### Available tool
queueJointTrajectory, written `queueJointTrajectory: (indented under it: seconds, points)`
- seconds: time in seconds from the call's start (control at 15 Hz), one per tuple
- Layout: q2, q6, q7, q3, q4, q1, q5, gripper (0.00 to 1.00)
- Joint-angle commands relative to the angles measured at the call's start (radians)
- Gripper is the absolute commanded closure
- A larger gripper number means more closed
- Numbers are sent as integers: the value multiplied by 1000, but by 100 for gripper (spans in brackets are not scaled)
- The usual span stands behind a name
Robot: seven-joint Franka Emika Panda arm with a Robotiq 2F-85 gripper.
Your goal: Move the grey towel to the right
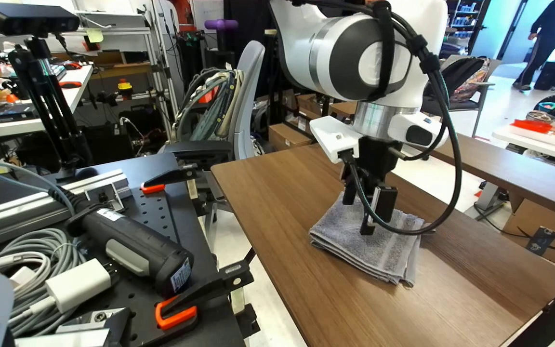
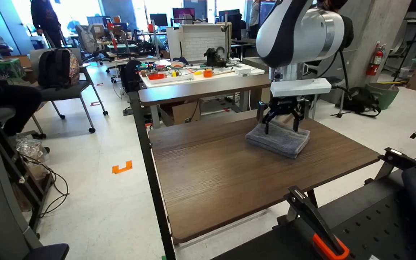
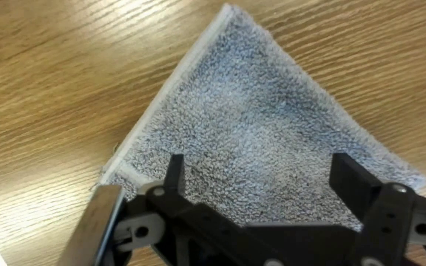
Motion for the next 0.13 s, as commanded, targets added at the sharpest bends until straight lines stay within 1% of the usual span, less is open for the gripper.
queueJointTrajectory:
  seconds: [0.0,0.07]
  points:
    - [0,-3,-6,-6,3,8,9,0]
    - [6,-3,-6,-6,9,7,9,0]
